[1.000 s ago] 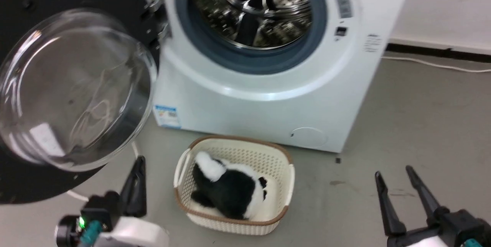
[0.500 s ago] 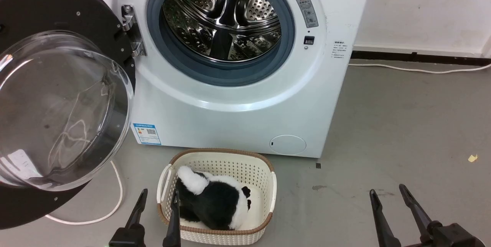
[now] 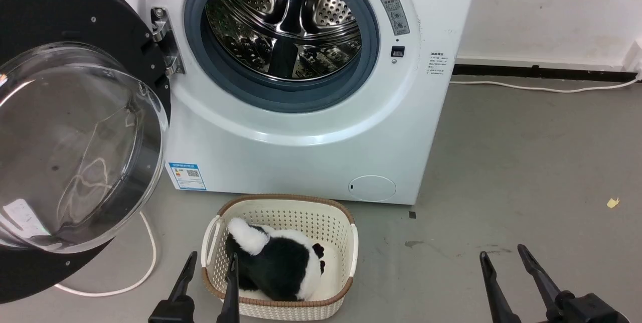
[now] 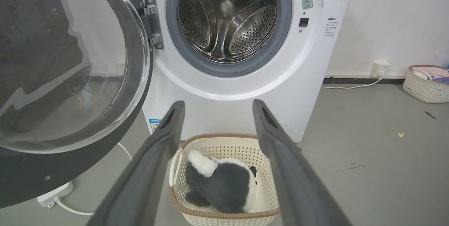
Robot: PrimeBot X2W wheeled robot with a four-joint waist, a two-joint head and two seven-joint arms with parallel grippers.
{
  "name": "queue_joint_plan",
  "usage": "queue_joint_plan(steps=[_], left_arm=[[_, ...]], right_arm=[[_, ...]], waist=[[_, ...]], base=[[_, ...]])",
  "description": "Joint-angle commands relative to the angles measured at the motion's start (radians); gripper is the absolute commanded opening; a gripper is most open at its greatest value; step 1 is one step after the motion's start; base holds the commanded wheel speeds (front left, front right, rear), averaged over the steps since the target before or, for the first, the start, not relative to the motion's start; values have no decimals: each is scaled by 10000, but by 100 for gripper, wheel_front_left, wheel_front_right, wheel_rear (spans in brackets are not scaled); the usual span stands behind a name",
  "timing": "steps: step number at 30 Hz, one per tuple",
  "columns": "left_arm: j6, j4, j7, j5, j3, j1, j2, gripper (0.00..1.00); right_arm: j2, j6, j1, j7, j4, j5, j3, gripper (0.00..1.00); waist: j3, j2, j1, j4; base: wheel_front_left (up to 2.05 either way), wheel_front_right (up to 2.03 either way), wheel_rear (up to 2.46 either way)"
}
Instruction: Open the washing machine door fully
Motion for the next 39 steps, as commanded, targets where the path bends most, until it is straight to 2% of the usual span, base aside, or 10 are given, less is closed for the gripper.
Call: queue_joint_plan(steps=[1, 9, 10, 39], left_arm=[[-34, 24, -53, 22, 11, 5, -62, 100], [-97, 83, -53, 57, 55, -84, -91, 100], [-115, 75, 0, 14, 29, -40, -33, 0], [-259, -131, 498, 215, 296, -234, -110, 0]], right_arm=[[41, 8, 39, -46, 16, 80, -3, 100], [41, 8, 30, -46, 6, 133, -23, 100], [0, 0, -1, 0, 6, 73, -19, 0], [6, 2, -269, 494, -94, -106, -5, 0]], waist=[[10, 0, 0, 2], [66, 0, 0, 67], [81, 0, 0, 84], [144, 0, 1, 7]], base=[[0, 0, 0], [0, 0, 0], [0, 0, 0], [0, 0, 0]])
